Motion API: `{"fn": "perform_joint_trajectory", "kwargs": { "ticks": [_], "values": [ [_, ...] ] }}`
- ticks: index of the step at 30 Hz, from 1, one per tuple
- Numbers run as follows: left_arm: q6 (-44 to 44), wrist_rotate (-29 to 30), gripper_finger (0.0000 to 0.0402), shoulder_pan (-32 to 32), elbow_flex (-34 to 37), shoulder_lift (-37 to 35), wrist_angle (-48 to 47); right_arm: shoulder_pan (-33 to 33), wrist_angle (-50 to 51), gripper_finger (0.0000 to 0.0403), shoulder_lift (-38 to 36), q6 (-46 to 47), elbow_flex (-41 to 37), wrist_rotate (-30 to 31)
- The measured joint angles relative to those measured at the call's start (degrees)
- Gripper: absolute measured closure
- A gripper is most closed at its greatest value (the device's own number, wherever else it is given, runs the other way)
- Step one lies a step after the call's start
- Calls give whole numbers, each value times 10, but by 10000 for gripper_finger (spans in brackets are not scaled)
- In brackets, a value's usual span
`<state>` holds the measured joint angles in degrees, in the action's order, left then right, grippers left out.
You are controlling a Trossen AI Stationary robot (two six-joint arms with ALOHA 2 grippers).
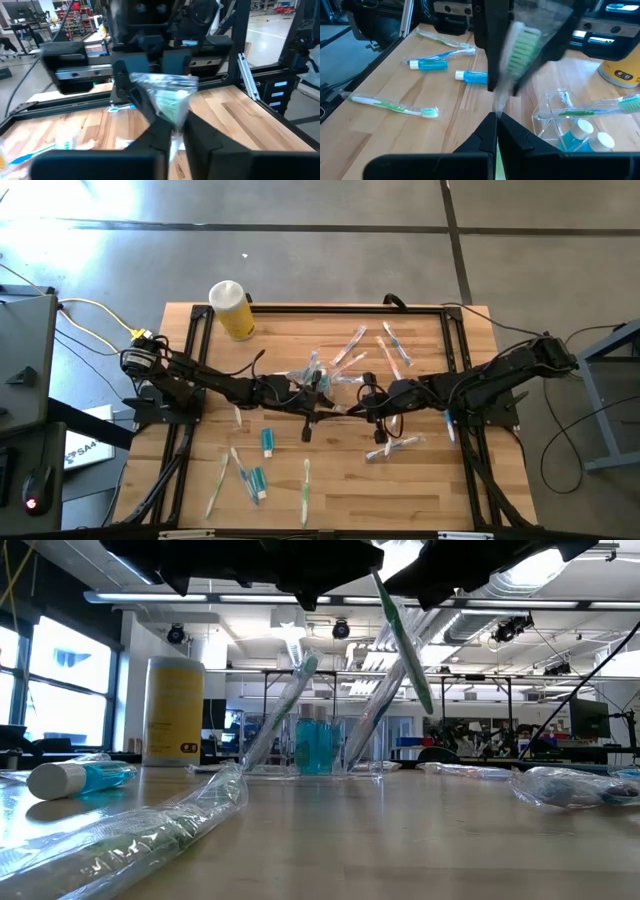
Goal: Pick & Place toothbrushing station
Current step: Put the green toothbrush into the transparent organizer
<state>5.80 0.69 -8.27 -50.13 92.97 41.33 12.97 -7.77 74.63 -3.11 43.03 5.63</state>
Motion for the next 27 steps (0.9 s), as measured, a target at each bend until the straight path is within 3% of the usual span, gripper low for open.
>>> {"fn": "perform_joint_trajectory", "kwargs": {
  "ticks": [2, 9, 13, 21, 27],
  "values": [
    [0, 0, 389, 0, 0, 0, -6, 0, 1, 400, 0, 1, 0, 2],
    [-5, 1, 388, 0, 0, 0, -14, 0, 8, 378, 0, 7, 0, 4],
    [-6, 1, 393, 0, 0, -2, -14, 0, 22, 325, 0, 34, 0, 1],
    [-18, -2, 392, 0, 0, -8, -50, 0, 34, 180, 0, 33, 0, 1],
    [-17, 12, 393, -14, 1, -53, -110, 0, 47, 124, 0, 34, 0, 3]
  ]
}}
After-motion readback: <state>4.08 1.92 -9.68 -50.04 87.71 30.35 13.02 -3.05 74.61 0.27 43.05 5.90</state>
